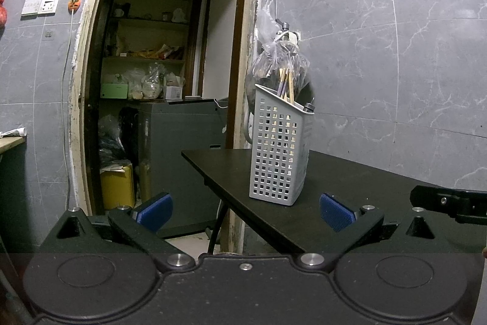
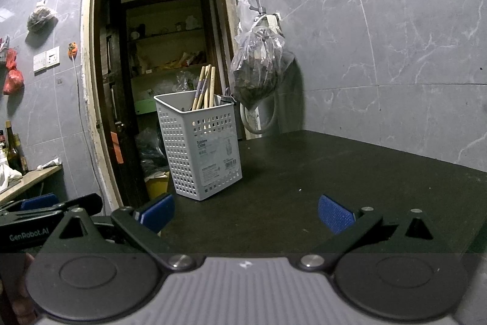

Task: Organize utensils

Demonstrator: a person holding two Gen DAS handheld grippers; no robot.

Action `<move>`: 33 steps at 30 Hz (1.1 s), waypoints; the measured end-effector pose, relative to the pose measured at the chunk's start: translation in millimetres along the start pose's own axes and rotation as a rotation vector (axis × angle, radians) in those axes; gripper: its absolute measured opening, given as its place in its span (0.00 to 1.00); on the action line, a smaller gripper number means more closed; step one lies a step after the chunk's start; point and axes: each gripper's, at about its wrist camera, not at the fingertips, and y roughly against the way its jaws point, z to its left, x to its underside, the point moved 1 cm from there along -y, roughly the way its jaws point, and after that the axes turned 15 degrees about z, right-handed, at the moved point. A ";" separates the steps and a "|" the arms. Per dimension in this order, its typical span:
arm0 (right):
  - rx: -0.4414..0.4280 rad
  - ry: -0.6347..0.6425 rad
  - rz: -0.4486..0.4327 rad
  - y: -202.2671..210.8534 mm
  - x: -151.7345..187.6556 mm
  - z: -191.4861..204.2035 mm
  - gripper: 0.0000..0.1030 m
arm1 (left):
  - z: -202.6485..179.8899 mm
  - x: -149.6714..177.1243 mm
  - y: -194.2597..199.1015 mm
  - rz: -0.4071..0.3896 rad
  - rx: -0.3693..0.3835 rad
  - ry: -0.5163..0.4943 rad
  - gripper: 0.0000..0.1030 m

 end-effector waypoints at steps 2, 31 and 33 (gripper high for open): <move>0.000 0.001 0.001 0.0 0.1 -0.1 1.00 | -0.1 -0.1 -0.1 0.001 0.000 0.000 0.99; 0.002 0.008 0.018 -3.4 2.6 2.5 1.00 | -0.5 -0.4 0.0 0.002 0.000 -0.002 0.99; 0.001 0.007 0.018 -3.4 2.9 2.4 1.00 | -0.5 -0.5 -0.1 0.003 -0.001 -0.003 0.99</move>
